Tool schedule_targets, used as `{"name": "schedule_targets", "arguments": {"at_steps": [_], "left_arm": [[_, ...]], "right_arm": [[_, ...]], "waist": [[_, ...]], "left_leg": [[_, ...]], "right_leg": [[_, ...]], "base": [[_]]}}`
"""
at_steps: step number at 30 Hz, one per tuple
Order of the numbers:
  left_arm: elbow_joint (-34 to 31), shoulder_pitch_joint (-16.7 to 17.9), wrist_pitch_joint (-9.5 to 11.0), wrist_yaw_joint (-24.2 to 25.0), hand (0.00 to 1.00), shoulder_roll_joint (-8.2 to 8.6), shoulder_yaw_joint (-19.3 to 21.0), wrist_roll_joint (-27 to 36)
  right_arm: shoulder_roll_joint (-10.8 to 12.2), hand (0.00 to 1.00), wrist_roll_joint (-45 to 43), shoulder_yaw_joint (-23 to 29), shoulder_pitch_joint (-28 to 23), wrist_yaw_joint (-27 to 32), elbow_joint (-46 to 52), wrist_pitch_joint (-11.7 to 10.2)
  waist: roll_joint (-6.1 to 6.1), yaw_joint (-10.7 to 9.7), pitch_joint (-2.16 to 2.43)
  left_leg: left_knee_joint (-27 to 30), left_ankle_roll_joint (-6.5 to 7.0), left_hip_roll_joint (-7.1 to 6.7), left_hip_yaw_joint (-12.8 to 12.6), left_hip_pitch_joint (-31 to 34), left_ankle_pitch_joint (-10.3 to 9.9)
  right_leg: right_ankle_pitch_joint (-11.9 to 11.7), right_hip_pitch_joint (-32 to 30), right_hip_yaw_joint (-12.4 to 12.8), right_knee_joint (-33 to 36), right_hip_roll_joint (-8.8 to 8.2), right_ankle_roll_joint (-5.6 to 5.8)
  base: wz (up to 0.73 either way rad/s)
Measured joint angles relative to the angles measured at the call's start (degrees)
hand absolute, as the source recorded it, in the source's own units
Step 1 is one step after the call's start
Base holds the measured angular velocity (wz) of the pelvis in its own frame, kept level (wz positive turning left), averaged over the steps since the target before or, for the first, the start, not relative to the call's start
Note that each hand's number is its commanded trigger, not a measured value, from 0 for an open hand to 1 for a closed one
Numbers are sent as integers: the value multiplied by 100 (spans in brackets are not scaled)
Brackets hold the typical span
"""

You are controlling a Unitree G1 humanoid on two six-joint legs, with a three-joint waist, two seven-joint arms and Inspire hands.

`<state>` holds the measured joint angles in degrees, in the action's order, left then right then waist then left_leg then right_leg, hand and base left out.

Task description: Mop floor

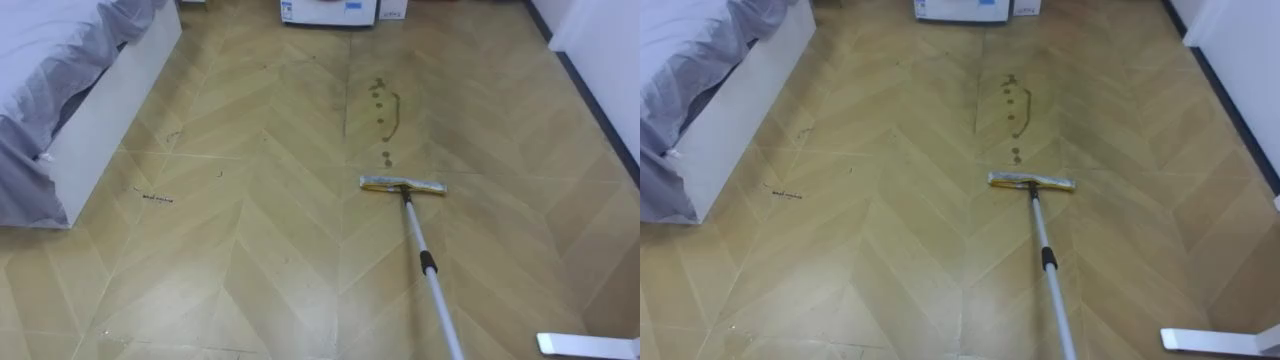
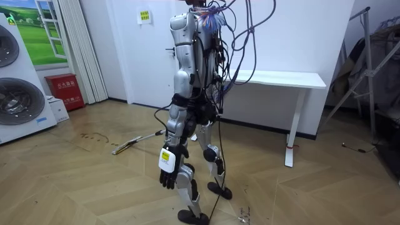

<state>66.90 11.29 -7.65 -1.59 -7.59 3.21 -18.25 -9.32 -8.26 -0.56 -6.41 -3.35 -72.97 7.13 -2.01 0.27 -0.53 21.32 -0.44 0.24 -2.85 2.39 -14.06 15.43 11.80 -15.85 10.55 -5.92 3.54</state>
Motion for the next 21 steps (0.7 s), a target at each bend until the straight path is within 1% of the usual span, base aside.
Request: {"name": "schedule_targets", "arguments": {"at_steps": [10,16,21], "left_arm": [[4,60,2,118,0,-2,11,67],[14,130,14,236,0,-15,231,64],[1,87,15,227,0,-14,216,69]], "right_arm": [[-2,100,0,14,14,-1,-69,-6],[-18,100,-6,61,6,-48,-84,4],[-22,100,6,56,32,-53,-23,45]], "waist": [[-9,2,9],[7,3,7],[21,4,5]], "left_leg": [[9,0,-1,2,-12,0],[5,0,-2,34,-20,0],[36,2,15,43,102,-2]], "right_leg": [[0,8,6,3,1,0],[-1,18,-6,19,6,-1],[-4,-84,-11,63,13,-7]], "base": [[0],[0],[0]]}}
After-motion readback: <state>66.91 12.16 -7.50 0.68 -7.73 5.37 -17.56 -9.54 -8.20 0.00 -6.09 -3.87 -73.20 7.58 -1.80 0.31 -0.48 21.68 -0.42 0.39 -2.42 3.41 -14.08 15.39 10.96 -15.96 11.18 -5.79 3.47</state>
